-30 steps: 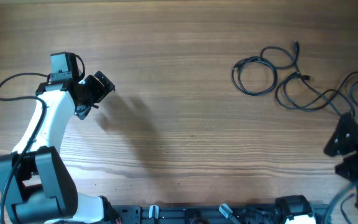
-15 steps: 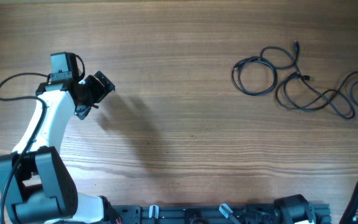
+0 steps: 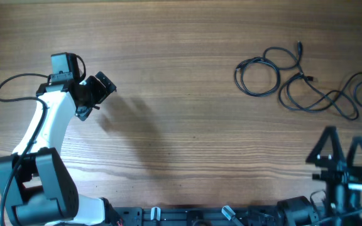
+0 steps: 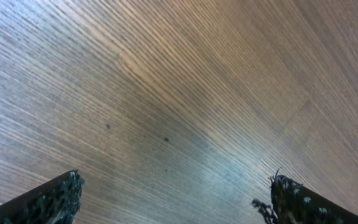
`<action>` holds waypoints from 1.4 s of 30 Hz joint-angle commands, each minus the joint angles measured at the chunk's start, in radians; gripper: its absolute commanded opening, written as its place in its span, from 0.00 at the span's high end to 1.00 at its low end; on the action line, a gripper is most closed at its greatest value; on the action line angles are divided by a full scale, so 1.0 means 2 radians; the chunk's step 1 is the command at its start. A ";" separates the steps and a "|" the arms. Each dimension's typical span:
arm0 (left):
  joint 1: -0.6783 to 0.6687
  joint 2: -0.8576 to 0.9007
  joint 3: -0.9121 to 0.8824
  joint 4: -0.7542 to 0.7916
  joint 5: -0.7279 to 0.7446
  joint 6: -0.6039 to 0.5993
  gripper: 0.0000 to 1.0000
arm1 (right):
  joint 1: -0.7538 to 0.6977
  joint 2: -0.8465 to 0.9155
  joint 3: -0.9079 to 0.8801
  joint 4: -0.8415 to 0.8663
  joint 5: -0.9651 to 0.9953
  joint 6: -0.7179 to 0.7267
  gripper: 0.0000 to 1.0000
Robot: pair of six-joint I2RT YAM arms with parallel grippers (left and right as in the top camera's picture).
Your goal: Untangle cables
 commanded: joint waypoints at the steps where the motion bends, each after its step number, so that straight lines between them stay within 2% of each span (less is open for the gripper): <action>1: -0.002 -0.008 0.000 0.001 0.002 0.002 0.00 | 0.002 -0.005 -0.084 0.147 -0.029 -0.001 0.00; 4: -0.002 -0.008 0.000 0.001 0.002 0.002 0.00 | 0.002 -0.005 -0.164 0.313 -0.061 -0.020 0.00; 7: -0.002 -0.008 0.000 0.001 0.002 0.002 0.00 | 0.002 -0.005 -0.244 0.469 -0.109 -0.075 0.00; 10: -0.002 -0.008 0.000 0.001 0.002 0.002 0.00 | 0.002 -0.006 -0.303 0.515 -0.123 -0.092 0.00; 12: -0.002 -0.008 0.000 0.001 0.002 0.002 0.00 | 0.002 -0.006 -0.319 0.507 -0.122 -0.092 0.00; 14: -0.002 -0.008 0.000 0.001 0.002 0.002 0.00 | 0.002 -0.006 -0.318 0.458 -0.122 -0.094 0.00; 18: -0.002 -0.008 0.000 0.001 0.002 0.002 0.00 | 0.002 -0.006 -0.318 0.315 -0.123 -0.100 0.00; 19: -0.002 -0.008 0.000 0.001 0.002 0.002 0.00 | 0.002 -0.006 -0.318 0.255 -0.122 -0.101 0.00; 20: -0.002 -0.008 0.000 0.001 0.002 0.002 0.00 | 0.002 -0.006 -0.318 0.248 -0.131 -0.123 0.00; 27: -0.002 -0.008 0.000 0.001 0.002 0.002 0.00 | 0.002 -0.006 -0.318 0.248 -0.126 -0.128 0.00; 31: -0.002 -0.008 0.000 0.001 0.002 0.002 0.00 | 0.002 -0.006 -0.318 0.248 -0.125 -0.156 0.01; 42: -0.002 -0.008 0.000 0.001 0.002 0.002 0.00 | 0.002 -0.006 -0.318 0.248 -0.125 -0.157 0.00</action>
